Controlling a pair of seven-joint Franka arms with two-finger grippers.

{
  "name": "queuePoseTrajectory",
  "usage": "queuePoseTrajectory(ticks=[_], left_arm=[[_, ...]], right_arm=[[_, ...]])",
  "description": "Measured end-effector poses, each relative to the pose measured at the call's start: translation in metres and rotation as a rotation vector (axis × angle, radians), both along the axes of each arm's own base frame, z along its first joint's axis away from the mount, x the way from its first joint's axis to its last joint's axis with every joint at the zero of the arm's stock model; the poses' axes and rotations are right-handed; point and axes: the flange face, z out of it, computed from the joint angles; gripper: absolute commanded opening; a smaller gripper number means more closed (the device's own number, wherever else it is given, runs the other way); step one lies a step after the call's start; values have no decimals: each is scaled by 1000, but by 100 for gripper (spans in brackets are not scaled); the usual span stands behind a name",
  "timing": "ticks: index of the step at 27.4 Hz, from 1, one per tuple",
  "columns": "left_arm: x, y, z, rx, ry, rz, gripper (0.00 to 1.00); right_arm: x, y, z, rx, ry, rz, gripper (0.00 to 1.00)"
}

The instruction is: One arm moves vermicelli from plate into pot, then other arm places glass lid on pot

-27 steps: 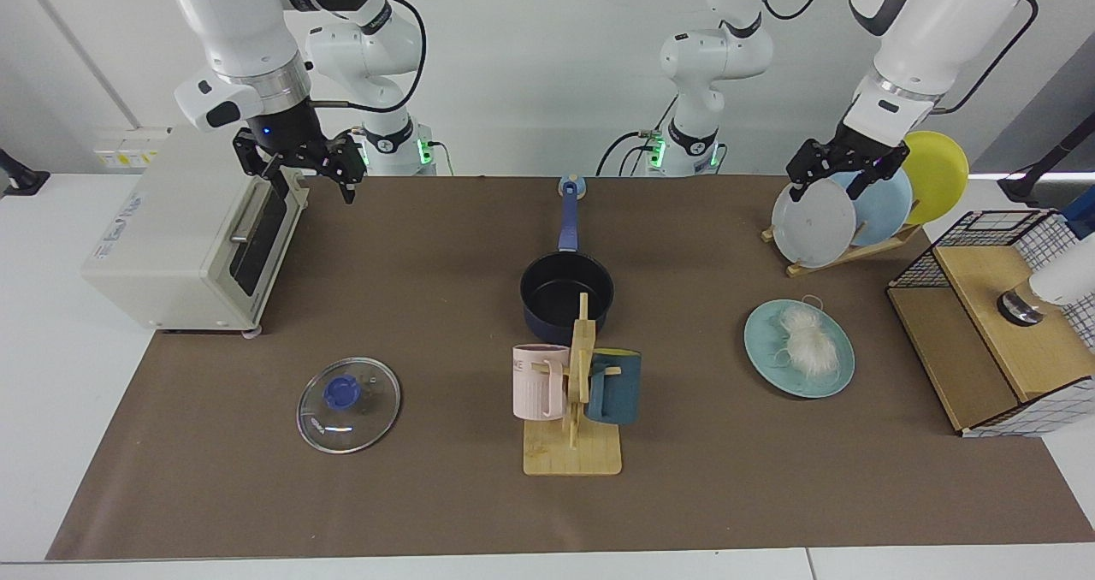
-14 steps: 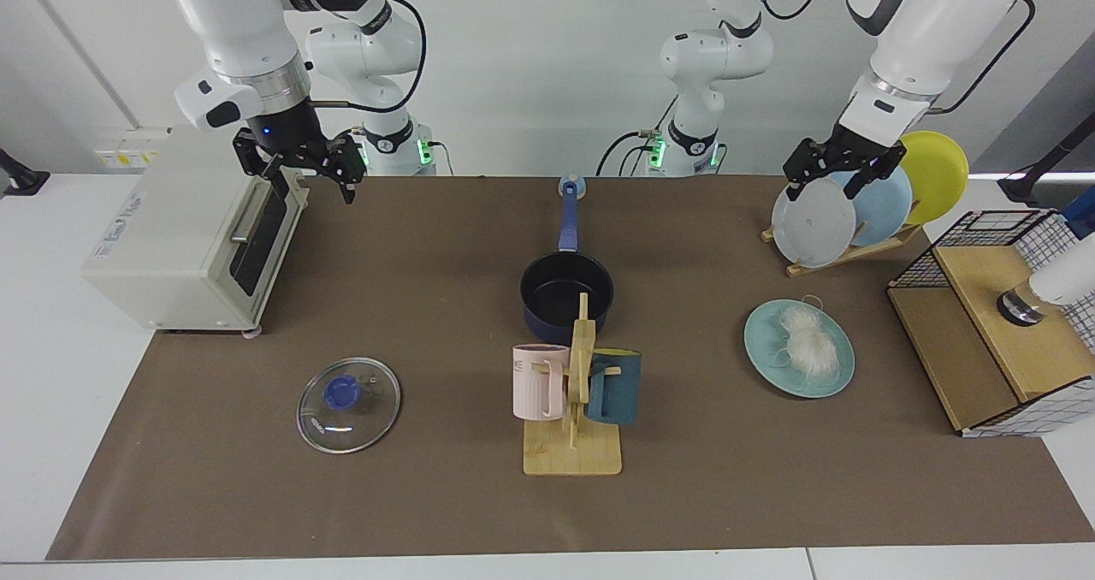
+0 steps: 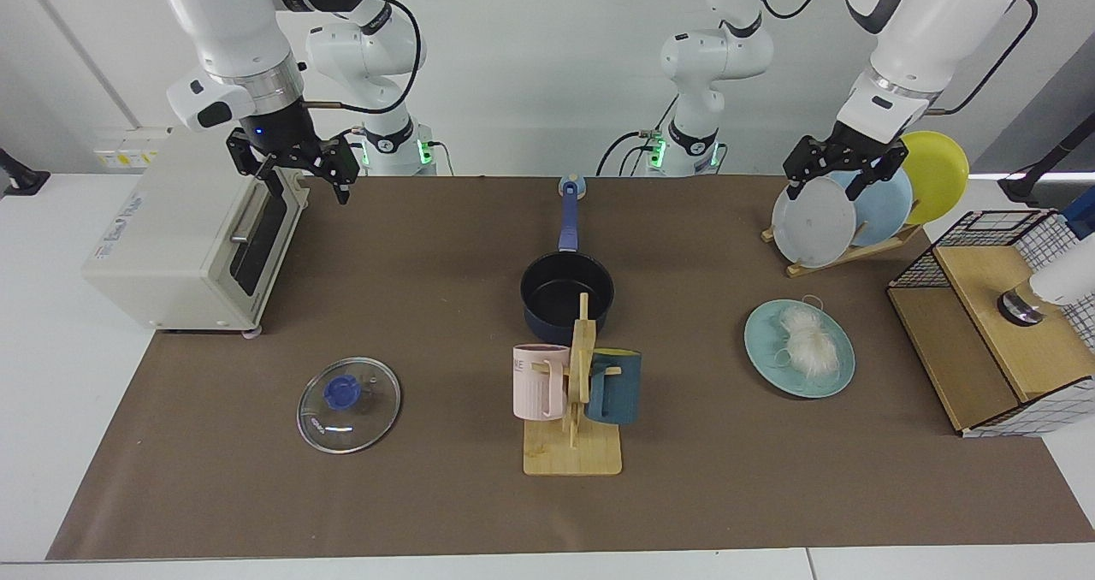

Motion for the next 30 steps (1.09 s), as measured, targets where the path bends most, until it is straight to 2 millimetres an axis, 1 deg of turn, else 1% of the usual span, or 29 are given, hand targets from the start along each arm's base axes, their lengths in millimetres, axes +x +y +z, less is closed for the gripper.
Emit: queuePoseTrajectory(ticks=[6, 12, 16, 19, 22, 24, 27, 30], left_arm=[[5, 5, 3, -1, -44, 6, 100], [14, 11, -5, -3, -57, 16, 100], [20, 18, -11, -3, -63, 26, 100], [29, 20, -19, -4, -81, 29, 100], [45, 20, -38, -5, -95, 29, 100], [59, 21, -57, -4, -107, 29, 100], [81, 25, -88, 9, -129, 16, 100], [98, 35, -121, 17, -135, 14, 100]], right_arm=[[-4, -6, 2, -1, 16, 14, 100], [-6, -8, 4, -3, 39, 16, 100], [3, -8, 1, -2, 50, 28, 100], [18, -6, -5, -1, 53, 32, 100], [37, -4, -14, 0, 60, 36, 100], [51, -2, -23, 1, 67, 40, 100], [75, -1, -44, 3, 82, 51, 100], [101, -2, -68, 6, 94, 56, 100]])
